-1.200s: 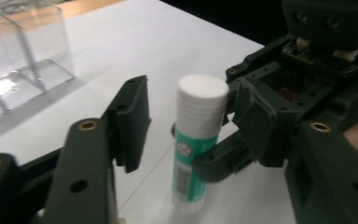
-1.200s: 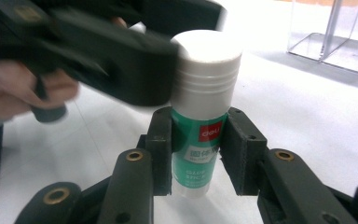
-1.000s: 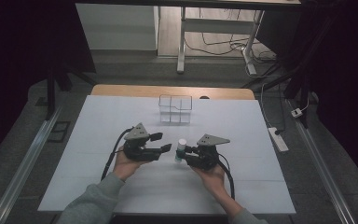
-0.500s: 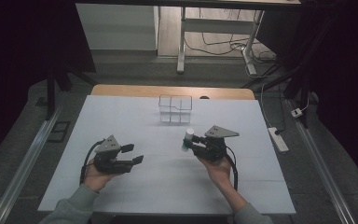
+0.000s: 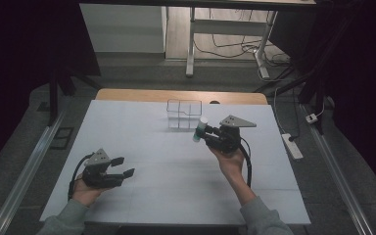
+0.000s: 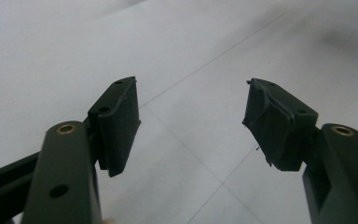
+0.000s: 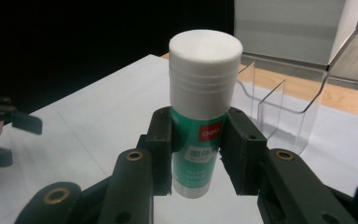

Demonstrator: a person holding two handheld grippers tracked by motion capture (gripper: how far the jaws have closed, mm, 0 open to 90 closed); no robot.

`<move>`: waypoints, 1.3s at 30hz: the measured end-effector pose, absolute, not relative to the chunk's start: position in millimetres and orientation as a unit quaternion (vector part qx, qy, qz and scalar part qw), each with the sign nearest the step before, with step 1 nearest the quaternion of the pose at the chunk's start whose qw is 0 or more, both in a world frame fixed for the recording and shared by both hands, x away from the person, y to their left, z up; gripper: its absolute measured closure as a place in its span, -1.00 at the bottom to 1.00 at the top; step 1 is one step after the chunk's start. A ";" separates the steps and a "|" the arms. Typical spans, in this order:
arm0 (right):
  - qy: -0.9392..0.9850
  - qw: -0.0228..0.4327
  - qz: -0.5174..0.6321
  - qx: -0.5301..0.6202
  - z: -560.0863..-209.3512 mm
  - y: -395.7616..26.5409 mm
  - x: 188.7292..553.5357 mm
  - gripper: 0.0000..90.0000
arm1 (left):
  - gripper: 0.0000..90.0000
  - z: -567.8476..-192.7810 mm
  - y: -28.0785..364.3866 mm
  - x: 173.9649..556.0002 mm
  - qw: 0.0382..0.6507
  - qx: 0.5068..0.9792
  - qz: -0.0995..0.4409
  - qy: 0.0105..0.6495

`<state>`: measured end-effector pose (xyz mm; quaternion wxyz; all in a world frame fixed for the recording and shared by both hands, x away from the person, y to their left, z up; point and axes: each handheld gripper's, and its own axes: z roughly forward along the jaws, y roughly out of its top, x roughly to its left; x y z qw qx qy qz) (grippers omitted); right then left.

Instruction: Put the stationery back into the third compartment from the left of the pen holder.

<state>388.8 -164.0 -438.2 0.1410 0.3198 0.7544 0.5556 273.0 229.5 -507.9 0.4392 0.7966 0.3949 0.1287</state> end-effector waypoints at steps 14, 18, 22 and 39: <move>0.750 0.149 0.552 0.333 -431.7 -165.2 407.8 0.45 | -0.28 -513.1 237.2 277.7 0.428 0.795 0.135 0.408; 0.749 0.153 0.551 0.335 -427.8 -164.4 414.4 0.45 | -0.29 -514.0 238.4 278.9 0.426 0.795 0.135 0.411; 0.742 0.154 0.556 0.340 -421.2 -164.7 423.5 0.45 | -0.31 -515.8 238.4 279.6 0.421 0.798 0.135 0.409; 0.743 0.173 0.537 0.360 -414.1 -147.7 468.8 0.45 | -0.35 -519.2 235.9 280.6 0.412 0.805 0.130 0.407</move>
